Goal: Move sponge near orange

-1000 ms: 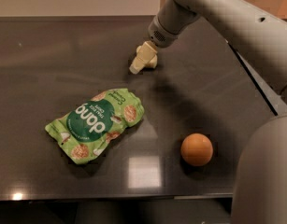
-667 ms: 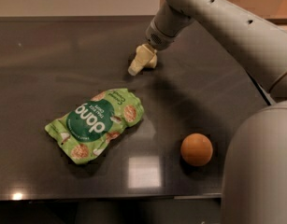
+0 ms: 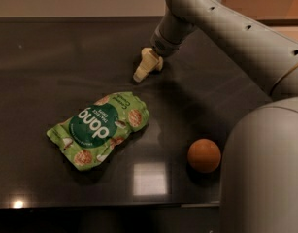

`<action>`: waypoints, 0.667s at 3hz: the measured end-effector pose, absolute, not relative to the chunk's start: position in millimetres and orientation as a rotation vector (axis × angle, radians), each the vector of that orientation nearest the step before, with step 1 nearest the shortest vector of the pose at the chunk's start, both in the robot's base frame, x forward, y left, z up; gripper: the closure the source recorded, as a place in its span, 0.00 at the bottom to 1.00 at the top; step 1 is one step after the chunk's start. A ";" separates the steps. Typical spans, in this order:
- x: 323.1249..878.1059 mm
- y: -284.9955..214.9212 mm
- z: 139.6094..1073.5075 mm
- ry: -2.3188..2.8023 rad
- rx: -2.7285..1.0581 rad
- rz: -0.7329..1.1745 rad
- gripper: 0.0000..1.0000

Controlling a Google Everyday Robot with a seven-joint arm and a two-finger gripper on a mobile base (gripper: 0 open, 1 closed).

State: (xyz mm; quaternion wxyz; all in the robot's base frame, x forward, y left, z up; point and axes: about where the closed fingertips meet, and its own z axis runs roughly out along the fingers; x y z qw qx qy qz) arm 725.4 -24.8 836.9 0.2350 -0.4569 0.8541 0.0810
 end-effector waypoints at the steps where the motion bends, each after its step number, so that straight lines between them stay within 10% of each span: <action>1: 727.4 -24.6 832.4 2.365 -1.238 0.237 0.17; 2: 728.2 -25.9 830.8 2.372 -1.233 0.254 0.40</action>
Offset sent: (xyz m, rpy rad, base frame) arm 0.0039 -0.0066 -0.0010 0.0286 0.0334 -0.0236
